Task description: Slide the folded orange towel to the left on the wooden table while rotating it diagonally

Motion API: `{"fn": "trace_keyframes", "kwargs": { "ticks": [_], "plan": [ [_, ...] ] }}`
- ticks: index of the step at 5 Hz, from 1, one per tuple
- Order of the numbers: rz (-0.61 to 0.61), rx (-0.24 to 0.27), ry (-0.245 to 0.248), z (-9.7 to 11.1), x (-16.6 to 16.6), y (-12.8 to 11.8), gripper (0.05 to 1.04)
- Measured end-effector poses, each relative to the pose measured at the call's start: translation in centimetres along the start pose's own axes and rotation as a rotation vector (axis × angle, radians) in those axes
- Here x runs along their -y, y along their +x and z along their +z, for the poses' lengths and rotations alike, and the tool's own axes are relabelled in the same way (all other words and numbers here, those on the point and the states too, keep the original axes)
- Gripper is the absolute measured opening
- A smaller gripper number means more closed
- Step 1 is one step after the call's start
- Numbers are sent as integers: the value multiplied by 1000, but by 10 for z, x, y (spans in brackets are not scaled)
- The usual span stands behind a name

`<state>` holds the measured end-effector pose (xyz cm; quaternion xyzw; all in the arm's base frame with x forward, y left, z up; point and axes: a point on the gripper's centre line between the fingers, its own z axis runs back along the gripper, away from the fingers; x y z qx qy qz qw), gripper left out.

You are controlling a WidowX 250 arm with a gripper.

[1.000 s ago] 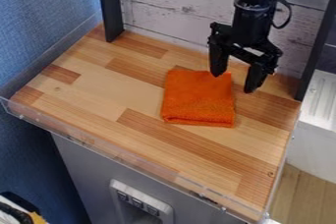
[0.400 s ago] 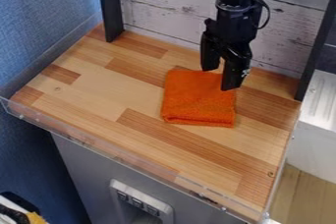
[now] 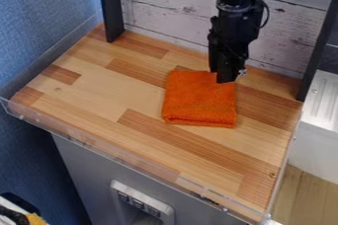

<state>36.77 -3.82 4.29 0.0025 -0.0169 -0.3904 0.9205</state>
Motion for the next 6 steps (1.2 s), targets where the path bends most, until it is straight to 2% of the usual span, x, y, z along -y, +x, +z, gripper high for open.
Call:
{"fn": "trace_keyframes", "kwargs": {
  "ticks": [1,2,4,6],
  "plan": [
    [-39,5,1,-11,4,-4,167],
    [-62,3,-7,-20,9,-9,68],
    [-69,-4,-33,-29,14,-13,62],
    [121,-18,-41,-34,7,-25,62]
  ]
}}
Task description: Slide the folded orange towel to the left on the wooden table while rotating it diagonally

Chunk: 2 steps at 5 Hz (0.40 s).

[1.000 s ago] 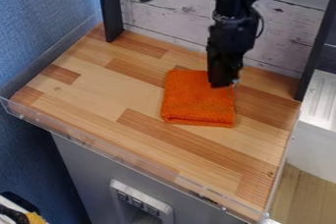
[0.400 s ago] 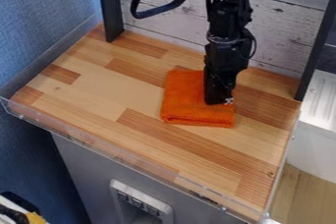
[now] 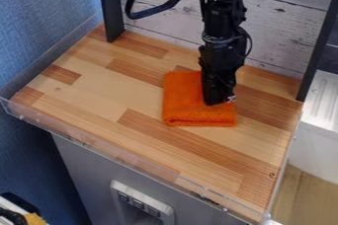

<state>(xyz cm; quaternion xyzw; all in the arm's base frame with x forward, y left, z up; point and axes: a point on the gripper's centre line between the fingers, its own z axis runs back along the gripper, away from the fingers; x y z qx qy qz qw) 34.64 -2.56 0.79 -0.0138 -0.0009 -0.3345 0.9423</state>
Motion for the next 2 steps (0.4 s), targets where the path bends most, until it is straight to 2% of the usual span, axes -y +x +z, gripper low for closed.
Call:
{"fn": "trace_keyframes", "kwargs": {
  "ticks": [2],
  "plan": [
    [286,-20,18,0,-7,-25,62]
  ]
}}
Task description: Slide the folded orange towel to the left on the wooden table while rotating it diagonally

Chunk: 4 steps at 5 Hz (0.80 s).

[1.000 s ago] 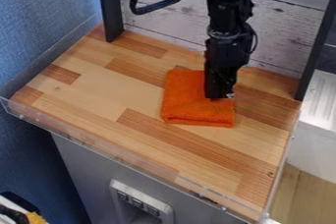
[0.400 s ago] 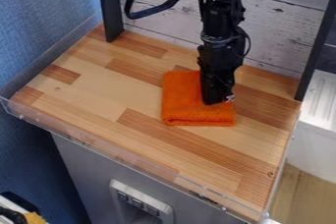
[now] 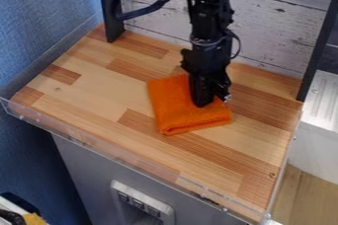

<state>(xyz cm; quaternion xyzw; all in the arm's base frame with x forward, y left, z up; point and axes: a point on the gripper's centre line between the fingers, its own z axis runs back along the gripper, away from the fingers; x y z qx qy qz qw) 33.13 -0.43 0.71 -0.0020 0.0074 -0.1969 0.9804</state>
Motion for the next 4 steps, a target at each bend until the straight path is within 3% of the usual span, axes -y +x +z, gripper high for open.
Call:
{"fn": "trace_keyframes", "kwargs": {
  "ticks": [2,4],
  "plan": [
    [224,-2,12,-1,-11,-23,60],
    [354,7,14,-1,-16,-31,59]
  ]
}}
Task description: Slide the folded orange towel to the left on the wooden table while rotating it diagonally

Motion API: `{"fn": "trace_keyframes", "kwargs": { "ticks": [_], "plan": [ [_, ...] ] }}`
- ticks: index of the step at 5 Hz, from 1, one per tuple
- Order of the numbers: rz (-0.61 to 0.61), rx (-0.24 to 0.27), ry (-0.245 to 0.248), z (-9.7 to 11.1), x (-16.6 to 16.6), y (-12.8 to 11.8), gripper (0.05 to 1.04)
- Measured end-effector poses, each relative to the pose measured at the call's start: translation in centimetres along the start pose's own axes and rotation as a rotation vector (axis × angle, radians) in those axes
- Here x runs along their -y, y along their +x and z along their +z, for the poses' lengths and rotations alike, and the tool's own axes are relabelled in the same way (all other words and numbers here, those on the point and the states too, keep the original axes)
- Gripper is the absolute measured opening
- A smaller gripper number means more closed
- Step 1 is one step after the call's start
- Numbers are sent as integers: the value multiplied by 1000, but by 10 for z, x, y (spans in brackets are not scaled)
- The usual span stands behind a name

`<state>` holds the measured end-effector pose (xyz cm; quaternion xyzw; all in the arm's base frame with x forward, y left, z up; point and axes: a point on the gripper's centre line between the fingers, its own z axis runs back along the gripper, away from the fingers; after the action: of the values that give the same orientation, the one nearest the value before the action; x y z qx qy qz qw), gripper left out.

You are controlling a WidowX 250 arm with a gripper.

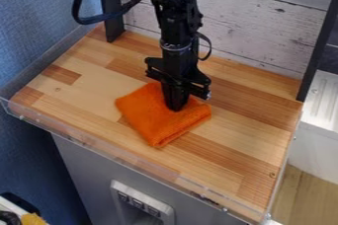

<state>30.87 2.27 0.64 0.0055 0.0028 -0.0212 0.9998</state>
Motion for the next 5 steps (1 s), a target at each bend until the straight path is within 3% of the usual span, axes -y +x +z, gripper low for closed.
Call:
{"fn": "trace_keyframes", "kwargs": {
  "ticks": [3,4,5],
  "plan": [
    [75,5,-17,1,-11,-6,74],
    [89,-42,-30,5,-16,-11,217],
    [82,-42,-35,23,-23,-13,488]
  ]
}}
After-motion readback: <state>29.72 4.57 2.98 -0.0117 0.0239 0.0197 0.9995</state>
